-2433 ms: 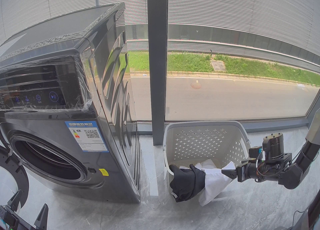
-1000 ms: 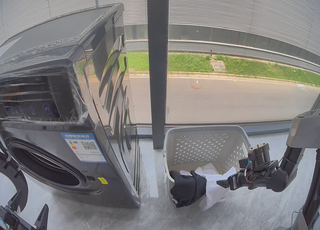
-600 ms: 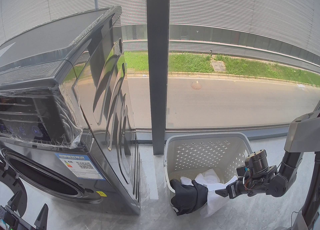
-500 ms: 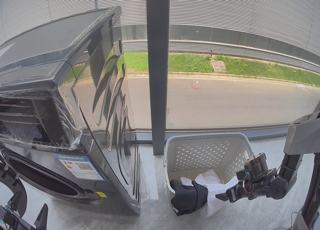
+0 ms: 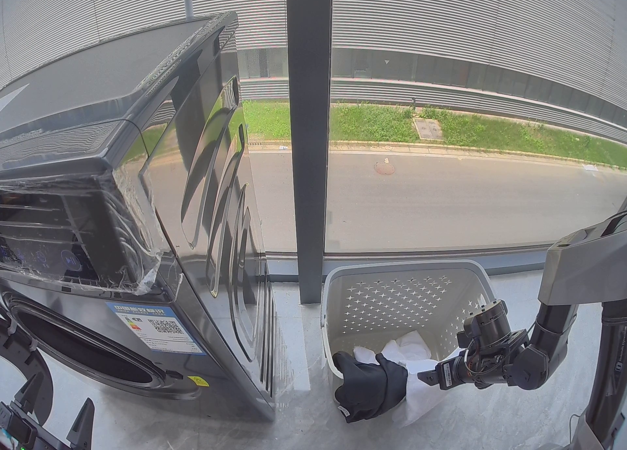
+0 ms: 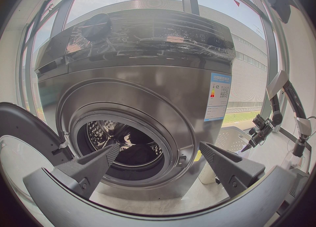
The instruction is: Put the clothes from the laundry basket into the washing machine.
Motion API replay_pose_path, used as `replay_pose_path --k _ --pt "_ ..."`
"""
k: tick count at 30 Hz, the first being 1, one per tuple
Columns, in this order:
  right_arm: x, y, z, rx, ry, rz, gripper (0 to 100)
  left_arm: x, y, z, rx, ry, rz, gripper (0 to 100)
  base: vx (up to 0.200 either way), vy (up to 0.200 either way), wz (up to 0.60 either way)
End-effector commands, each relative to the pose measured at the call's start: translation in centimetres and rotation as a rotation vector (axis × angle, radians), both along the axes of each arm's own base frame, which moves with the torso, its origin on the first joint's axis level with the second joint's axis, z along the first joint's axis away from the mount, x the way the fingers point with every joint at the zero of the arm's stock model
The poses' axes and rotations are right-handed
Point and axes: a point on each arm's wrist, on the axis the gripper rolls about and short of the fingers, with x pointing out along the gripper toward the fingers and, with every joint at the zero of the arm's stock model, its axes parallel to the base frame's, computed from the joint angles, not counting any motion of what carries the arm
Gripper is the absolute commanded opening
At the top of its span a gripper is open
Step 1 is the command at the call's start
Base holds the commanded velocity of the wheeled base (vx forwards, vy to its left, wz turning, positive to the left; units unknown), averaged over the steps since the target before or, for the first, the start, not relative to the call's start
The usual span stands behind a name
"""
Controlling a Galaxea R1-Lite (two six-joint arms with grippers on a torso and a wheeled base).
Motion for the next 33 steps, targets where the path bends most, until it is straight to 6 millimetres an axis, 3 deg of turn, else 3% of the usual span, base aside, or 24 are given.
replay_pose_path --k 1,30,31,33 --pt "0.3 -0.2 -1.2 -0.013 0.03 -0.039 100 0.0 0.0 -0.1 -0.001 0.005 -0.001 100 0.0 0.0 0.0" --pt "0.4 0.5 -3.5 -0.053 0.081 -0.007 100 0.0 0.0 -0.1 -0.004 0.005 0.005 100 0.0 0.0 0.0" --pt "0.3 0.5 -3.5 -0.054 0.082 -0.007 0 0.0 0.0 -0.1 -0.004 0.005 0.005 100 0.0 0.0 0.0" --pt "0.3 0.5 -3.6 -0.055 0.083 -0.006 0 0.0 0.0 -0.1 -0.004 0.005 0.005 100 0.0 0.0 0.0"
